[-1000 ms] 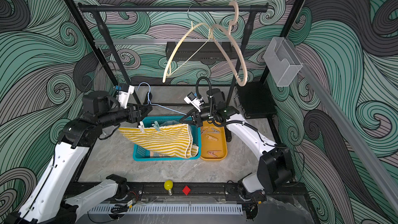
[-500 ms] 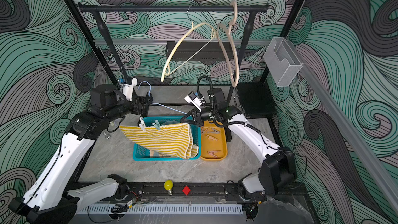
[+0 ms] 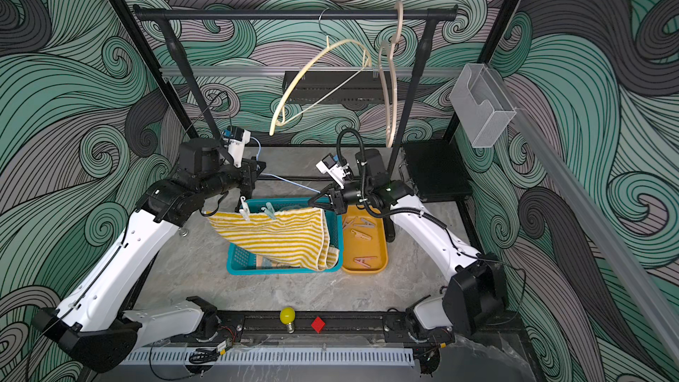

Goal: Remove the clothespins securing towels to the hanger
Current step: Pick up the hanger from the clothesline.

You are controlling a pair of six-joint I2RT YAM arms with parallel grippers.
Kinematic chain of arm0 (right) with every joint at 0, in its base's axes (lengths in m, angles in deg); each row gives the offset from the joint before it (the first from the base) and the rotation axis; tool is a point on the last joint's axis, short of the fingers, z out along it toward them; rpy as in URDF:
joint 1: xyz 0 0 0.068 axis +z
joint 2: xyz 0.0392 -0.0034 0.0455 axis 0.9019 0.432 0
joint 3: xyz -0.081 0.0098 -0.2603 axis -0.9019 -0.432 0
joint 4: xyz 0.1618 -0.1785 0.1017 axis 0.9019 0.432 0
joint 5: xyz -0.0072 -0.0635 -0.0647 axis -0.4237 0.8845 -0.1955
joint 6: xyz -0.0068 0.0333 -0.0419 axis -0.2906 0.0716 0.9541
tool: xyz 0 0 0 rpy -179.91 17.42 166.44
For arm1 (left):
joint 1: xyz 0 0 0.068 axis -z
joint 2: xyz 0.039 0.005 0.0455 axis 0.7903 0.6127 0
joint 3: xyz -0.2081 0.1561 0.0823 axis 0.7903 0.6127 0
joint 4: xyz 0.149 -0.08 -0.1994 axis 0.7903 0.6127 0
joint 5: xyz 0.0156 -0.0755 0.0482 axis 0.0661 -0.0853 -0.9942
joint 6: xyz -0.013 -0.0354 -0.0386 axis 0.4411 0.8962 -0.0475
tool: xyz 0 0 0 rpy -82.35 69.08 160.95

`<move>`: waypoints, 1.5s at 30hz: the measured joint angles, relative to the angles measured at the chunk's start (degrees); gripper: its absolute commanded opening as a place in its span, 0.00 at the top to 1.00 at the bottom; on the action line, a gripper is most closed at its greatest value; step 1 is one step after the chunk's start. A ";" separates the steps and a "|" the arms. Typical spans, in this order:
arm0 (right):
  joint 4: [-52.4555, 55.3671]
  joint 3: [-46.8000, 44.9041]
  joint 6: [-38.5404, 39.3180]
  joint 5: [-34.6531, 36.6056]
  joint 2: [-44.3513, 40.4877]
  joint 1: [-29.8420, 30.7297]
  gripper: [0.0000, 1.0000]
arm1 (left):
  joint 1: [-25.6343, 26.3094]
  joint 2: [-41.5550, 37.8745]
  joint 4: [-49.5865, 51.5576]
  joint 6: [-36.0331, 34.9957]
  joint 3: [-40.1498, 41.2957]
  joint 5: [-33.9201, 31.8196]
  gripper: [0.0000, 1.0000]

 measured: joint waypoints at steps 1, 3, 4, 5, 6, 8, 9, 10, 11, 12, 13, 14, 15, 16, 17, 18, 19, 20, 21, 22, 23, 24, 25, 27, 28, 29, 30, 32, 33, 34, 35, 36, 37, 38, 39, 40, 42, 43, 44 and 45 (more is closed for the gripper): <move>-0.07 0.00 -0.02 0.00 0.11 0.00 0.92 | 0.00 -0.13 0.00 -0.02 0.00 -0.02 1.00; -0.37 0.00 -0.33 0.37 0.28 0.00 0.75 | 0.00 -0.17 -0.02 -0.04 0.00 -0.09 1.00; -0.68 0.04 -0.31 0.72 0.37 -0.02 0.71 | 0.00 -0.15 0.02 -0.04 0.07 -0.09 1.00; -0.94 0.11 -0.63 1.44 0.37 -0.02 0.67 | 0.00 -0.15 0.09 -0.04 0.15 -0.09 1.00; -1.09 0.20 -1.05 2.14 0.37 -0.02 0.63 | 0.00 -0.13 0.07 -0.02 0.20 -0.13 1.00; -1.07 0.61 -1.49 4.07 0.37 -0.15 0.57 | 0.00 -0.15 0.00 -0.02 0.50 -0.24 1.00; -0.92 0.87 -1.55 5.05 0.37 -0.26 0.55 | 0.00 -0.15 -0.02 -0.02 0.68 -0.39 1.00; -0.74 1.16 -1.66 6.23 0.28 -0.33 0.53 | 0.00 -0.15 -0.26 -0.02 1.07 -0.61 1.00; -0.57 1.33 -1.75 7.48 0.02 -0.52 0.51 | 0.00 -0.15 -0.33 -0.02 1.33 -0.79 1.00; -0.31 1.46 -1.88 8.46 -0.31 -0.72 0.49 | 0.00 -0.15 -0.37 -0.02 1.55 -0.90 1.00; 0.02 1.55 -1.97 9.79 -1.03 -1.11 0.47 | 0.00 -0.15 -0.35 -0.04 1.70 -1.03 1.00; 0.31 1.55 -2.14 10.95 -1.90 -1.60 0.45 | 0.00 -0.15 -0.35 -0.04 1.79 -1.09 1.00; 0.52 1.55 -2.29 12.09 -2.91 -2.03 0.44 | 0.02 -0.15 -0.35 -0.07 1.84 -1.22 1.00; 0.63 1.55 -2.49 13.55 -4.31 -2.49 0.43 | 0.17 -0.17 -0.37 -0.20 1.90 -1.51 1.00; 0.74 1.55 -2.62 15.10 -5.95 -2.86 0.42 | 0.33 -0.17 -0.37 -0.33 1.95 -1.90 1.00; 0.87 1.55 -2.64 16.31 -7.34 -3.13 0.42 | 0.37 -0.17 -0.35 -0.48 1.97 -2.14 1.00; 0.98 1.57 -2.62 17.53 -8.85 -3.32 0.41 | 0.42 -0.26 -0.35 -0.57 2.01 -2.45 1.00; 1.07 1.57 -2.60 18.58 -10.43 -3.41 0.41 | 0.42 -0.42 -0.35 -0.61 2.03 -2.67 1.00; 1.18 1.62 -2.58 19.30 -11.67 -3.45 0.41 | 0.44 -0.59 -0.35 -0.63 2.03 -2.78 1.00; 1.25 1.62 -2.56 19.69 -12.76 -3.45 0.41 | 0.44 -0.92 -0.39 -0.63 2.05 -2.80 1.00; 1.38 1.62 -2.56 19.85 -13.73 -3.45 0.41 | 0.46 -1.31 -0.57 -0.63 2.12 -2.80 1.00; 1.46 1.62 -2.56 19.85 -14.34 -3.45 0.41 | 0.48 -1.66 -0.83 -0.63 2.27 -2.71 1.00; 1.60 1.60 -2.56 19.85 -14.88 -3.43 0.41 | 0.48 -1.99 -1.03 -0.61 2.40 -2.38 1.00; 1.64 1.31 -2.54 19.80 -15.63 -3.43 0.42 | 0.48 -2.29 -1.64 -0.61 2.86 -1.01 1.00; 1.68 0.83 -2.54 19.74 -16.04 -3.37 0.42 | 0.48 -2.34 -2.10 -0.61 3.30 0.00 1.00; 1.77 0.13 -2.54 19.65 -16.41 -3.21 0.42 | 0.52 -2.32 -2.45 -0.59 3.82 1.33 1.00; 1.84 -0.52 -2.51 19.43 -16.65 -3.02 0.42 | 0.57 -2.27 -2.56 -0.57 4.28 2.32 1.00; 2.27 -1.90 -1.99 19.15 -16.79 -2.10 0.42 | 0.59 -1.97 -2.80 -0.37 5.44 4.76 1.00; 2.58 -2.54 -1.55 18.91 -16.79 -1.38 0.42 | 0.61 -1.77 -3.06 -0.20 6.01 5.90 1.00; 3.02 -3.17 -1.14 18.75 -16.70 -0.61 0.42 | 0.61 -1.53 -3.45 -0.02 6.67 7.13 1.00; 3.34 -3.93 -0.57 18.49 -16.61 0.31 0.42 | 0.61 -1.29 -3.89 0.17 7.37 8.22 1.00; 3.54 -4.55 -0.02 18.27 -16.50 1.07 0.42 | 0.63 -1.14 -4.20 0.42 7.98 9.07 1.00; 3.82 -5.22 0.46 18.16 -16.33 1.86 0.42 | 0.63 -0.98 -4.63 0.66 8.74 9.92 1.00; 4.00 -5.90 1.01 18.12 -16.11 2.73 0.42 | 0.63 -0.98 -5.07 0.92 9.44 10.64 1.00; 4.07 -6.47 1.55 18.14 -15.89 3.37 0.42 | 0.61 -0.98 -5.46 1.11 10.03 11.23 1.00; 4.24 -7.02 2.12 18.25 -15.56 4.09 0.42 | 0.63 -0.98 -5.86 1.36 10.67 11.91 1.00; 4.63 -7.93 3.30 18.60 -14.67 5.33 0.41 | 0.63 -0.98 -6.32 1.73 11.45 12.72 1.00; 4.76 -8.26 3.72 18.93 -14.19 5.86 0.41 | 0.63 -0.98 -6.40 1.88 11.63 13.00 1.00; 4.92 -8.57 4.15 19.32 -13.66 6.40 0.41 | 0.63 -0.98 -6.47 1.95 11.69 13.22 1.00; 4.92 -8.83 4.50 19.58 -13.33 6.88 0.41 | 0.61 -0.98 -6.62 1.97 11.69 13.35 1.00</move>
